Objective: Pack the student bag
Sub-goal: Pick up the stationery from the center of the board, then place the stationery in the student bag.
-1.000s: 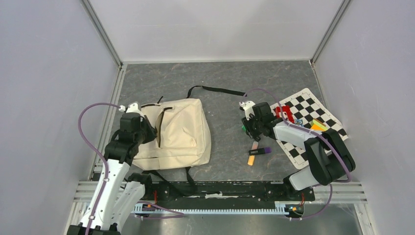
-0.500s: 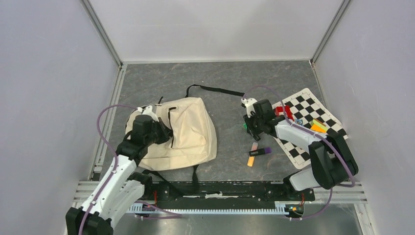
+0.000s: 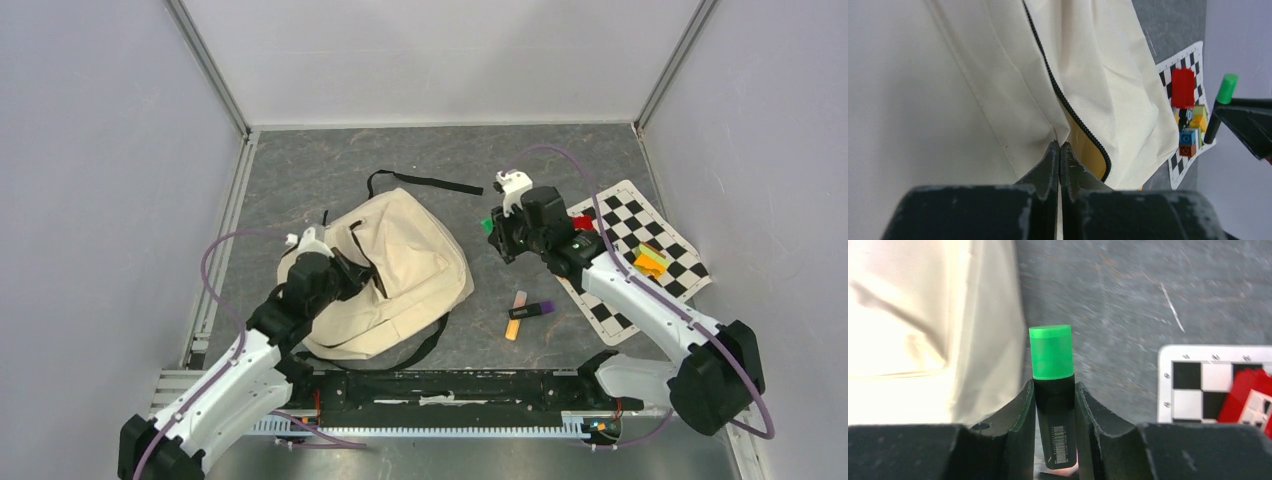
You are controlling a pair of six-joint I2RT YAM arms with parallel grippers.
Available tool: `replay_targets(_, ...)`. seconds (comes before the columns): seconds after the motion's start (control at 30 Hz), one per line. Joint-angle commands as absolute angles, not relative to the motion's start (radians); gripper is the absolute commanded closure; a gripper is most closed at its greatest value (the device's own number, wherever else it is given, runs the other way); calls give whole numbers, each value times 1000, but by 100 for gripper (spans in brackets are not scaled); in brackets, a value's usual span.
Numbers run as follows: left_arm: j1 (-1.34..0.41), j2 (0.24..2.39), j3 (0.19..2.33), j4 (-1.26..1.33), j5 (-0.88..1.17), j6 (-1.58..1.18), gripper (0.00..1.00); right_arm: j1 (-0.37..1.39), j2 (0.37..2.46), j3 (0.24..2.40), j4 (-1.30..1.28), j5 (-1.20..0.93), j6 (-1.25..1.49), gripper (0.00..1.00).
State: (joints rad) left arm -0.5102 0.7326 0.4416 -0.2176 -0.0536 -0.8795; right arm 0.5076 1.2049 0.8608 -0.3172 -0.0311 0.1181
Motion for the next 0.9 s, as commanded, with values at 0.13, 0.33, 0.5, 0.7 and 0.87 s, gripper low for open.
replay_targets(0.13,-509,507,312,-340,-225,-1079,98,787,1205,1018,-212,48,322,100)
replay_targets(0.33,-509,445,303,-410,-247,-1099,98,974,1246,1026,-19,96,471,100)
replay_targets(0.5,-509,420,308,-446,-263,-1101,98,1104,1329,1062,105,155,527,100)
replay_targets(0.7,-509,409,305,-452,-255,-1100,98,1186,1503,1192,154,151,472,100)
replay_targets(0.87,-509,406,311,-448,-250,-1098,98,1215,1611,1250,206,160,433,100)
